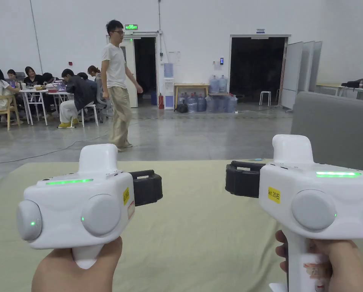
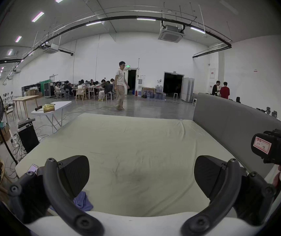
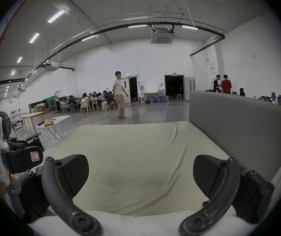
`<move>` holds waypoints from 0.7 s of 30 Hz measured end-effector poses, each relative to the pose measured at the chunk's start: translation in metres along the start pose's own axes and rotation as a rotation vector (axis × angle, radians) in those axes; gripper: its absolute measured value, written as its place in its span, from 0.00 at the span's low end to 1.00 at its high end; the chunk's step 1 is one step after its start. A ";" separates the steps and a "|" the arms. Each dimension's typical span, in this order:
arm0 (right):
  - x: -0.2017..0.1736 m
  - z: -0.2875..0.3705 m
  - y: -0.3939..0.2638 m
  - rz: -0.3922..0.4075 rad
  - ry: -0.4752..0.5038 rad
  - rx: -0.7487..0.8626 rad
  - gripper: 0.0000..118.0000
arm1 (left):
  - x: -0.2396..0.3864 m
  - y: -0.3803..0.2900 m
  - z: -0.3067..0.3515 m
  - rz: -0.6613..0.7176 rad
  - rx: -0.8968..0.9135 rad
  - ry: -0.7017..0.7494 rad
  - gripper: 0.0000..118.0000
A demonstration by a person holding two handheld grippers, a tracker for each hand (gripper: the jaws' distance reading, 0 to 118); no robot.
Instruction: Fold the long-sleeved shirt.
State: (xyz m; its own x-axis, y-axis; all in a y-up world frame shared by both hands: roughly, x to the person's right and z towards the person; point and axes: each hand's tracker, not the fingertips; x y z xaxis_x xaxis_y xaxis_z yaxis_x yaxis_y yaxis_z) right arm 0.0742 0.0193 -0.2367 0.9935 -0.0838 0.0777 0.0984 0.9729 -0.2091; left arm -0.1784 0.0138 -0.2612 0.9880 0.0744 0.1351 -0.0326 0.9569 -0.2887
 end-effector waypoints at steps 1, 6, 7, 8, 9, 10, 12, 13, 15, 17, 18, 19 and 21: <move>0.000 0.000 0.000 -0.001 -0.007 0.003 1.00 | 0.000 0.001 0.000 -0.001 0.002 0.000 1.00; -0.001 -0.002 -0.002 -0.010 -0.037 0.004 1.00 | 0.002 0.001 0.003 -0.002 0.005 -0.005 1.00; 0.000 -0.002 -0.003 -0.011 -0.038 0.000 1.00 | 0.002 0.001 0.004 -0.002 0.007 -0.007 1.00; 0.000 -0.002 -0.003 -0.017 -0.035 -0.004 1.00 | 0.002 0.001 0.004 -0.002 0.008 -0.008 1.00; 0.002 -0.002 -0.002 -0.027 -0.022 -0.009 1.00 | 0.002 0.001 0.004 -0.003 0.007 -0.010 1.00; 0.003 -0.001 -0.002 -0.034 -0.009 -0.010 1.00 | 0.003 0.001 0.004 -0.005 0.008 -0.011 1.00; 0.002 0.000 -0.001 -0.037 -0.009 -0.014 1.00 | 0.003 0.002 0.004 -0.007 0.010 -0.009 1.00; 0.002 0.000 -0.001 -0.035 -0.010 -0.011 1.00 | 0.004 0.002 0.004 -0.007 0.010 -0.010 1.00; 0.001 0.001 0.000 -0.026 -0.014 -0.009 1.00 | 0.004 0.002 0.005 -0.006 0.011 -0.013 1.00; 0.000 0.001 0.000 -0.018 -0.014 -0.010 1.00 | 0.006 0.002 0.005 -0.008 0.010 -0.017 1.00; 0.000 0.001 0.000 -0.017 -0.012 -0.010 1.00 | 0.006 0.002 0.005 -0.010 0.009 -0.018 1.00; 0.000 0.001 0.000 -0.016 -0.012 -0.011 1.00 | 0.007 0.002 0.005 -0.011 0.009 -0.019 1.00; 0.000 0.000 -0.001 -0.018 -0.012 -0.013 1.00 | 0.007 0.002 0.004 -0.006 0.005 -0.020 1.00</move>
State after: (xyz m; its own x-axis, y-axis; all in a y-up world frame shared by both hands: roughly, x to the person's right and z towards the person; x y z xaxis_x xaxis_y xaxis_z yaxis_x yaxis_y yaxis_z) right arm 0.0738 0.0188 -0.2363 0.9908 -0.0984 0.0931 0.1169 0.9685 -0.2200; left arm -0.1725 0.0171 -0.2572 0.9851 0.0738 0.1556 -0.0271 0.9587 -0.2830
